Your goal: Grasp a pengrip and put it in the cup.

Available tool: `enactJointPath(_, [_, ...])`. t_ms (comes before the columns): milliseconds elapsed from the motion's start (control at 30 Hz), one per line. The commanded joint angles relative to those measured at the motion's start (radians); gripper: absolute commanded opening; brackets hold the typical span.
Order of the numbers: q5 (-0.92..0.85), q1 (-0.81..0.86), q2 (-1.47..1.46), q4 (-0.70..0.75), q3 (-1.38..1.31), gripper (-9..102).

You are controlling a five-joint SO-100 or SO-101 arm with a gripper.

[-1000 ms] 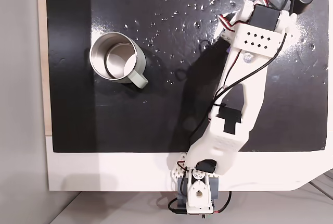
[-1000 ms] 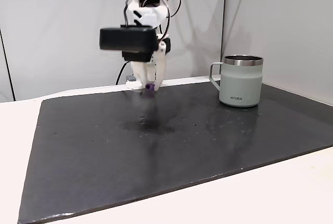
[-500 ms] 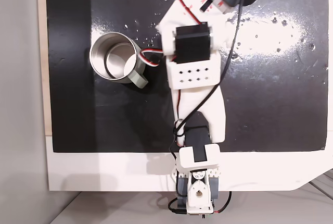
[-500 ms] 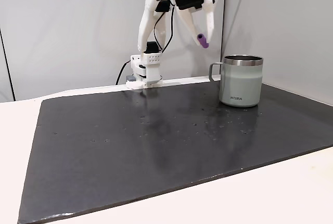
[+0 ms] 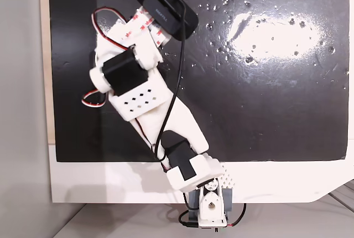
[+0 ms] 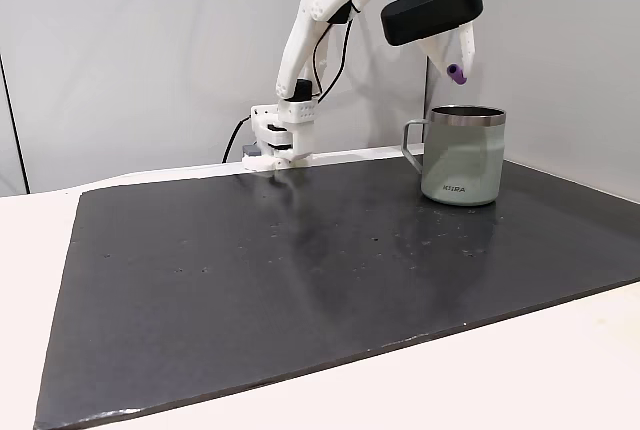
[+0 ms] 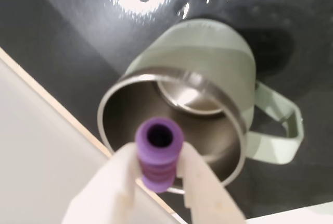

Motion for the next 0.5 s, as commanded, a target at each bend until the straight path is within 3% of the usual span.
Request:
enactJointPath(0, [0.018,-0.029,0.003,0.008,-0.021,0])
enactJointPath(467, [0.032,-0.043,-0.038,0.006,0.058,0])
